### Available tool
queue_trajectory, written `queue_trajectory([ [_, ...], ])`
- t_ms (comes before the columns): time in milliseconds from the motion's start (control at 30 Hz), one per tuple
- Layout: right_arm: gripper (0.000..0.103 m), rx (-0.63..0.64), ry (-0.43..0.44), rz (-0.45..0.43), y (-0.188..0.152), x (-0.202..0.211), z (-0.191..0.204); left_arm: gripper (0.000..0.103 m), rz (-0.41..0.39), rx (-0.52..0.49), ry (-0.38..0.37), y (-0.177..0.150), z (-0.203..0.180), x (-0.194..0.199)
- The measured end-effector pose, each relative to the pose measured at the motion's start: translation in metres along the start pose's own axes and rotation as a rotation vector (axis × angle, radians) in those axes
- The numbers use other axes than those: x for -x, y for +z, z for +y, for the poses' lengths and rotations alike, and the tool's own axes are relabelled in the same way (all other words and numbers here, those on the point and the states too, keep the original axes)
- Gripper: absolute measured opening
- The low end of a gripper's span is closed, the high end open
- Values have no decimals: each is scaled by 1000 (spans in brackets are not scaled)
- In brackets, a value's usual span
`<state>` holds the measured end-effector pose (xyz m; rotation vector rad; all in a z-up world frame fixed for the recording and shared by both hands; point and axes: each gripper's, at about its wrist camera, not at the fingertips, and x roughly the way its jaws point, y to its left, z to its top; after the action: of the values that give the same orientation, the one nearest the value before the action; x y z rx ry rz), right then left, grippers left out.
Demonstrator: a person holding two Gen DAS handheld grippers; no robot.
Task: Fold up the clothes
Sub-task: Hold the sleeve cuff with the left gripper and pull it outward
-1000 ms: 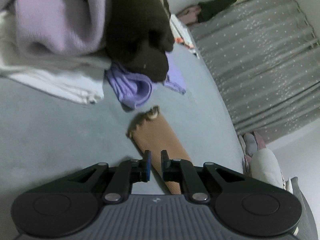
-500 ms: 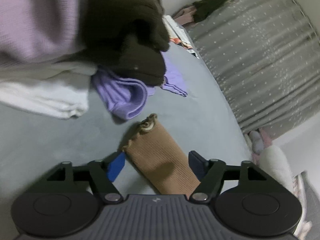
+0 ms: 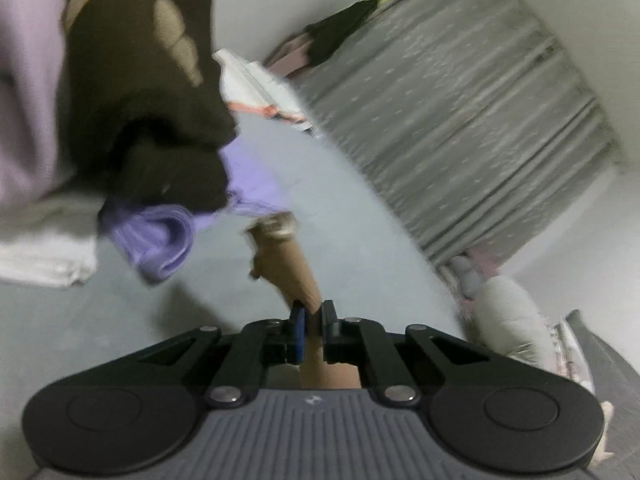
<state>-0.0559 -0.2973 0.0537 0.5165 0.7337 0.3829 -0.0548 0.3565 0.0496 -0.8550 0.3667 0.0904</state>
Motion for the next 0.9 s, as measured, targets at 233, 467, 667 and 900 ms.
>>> queue_trajectory([
  [233, 64, 200, 56, 120, -37, -72, 109, 6, 66, 80, 47, -7, 26, -25],
  [467, 71, 667, -65, 167, -156, -48, 225, 6, 129, 85, 80, -8, 42, -33],
  [667, 77, 787, 7, 198, -237, 14, 248, 6, 145, 108, 78, -9, 49, -32],
  [900, 74, 1193, -199, 84, -294, 5, 269, 6, 182, 113, 73, -10, 58, -31],
])
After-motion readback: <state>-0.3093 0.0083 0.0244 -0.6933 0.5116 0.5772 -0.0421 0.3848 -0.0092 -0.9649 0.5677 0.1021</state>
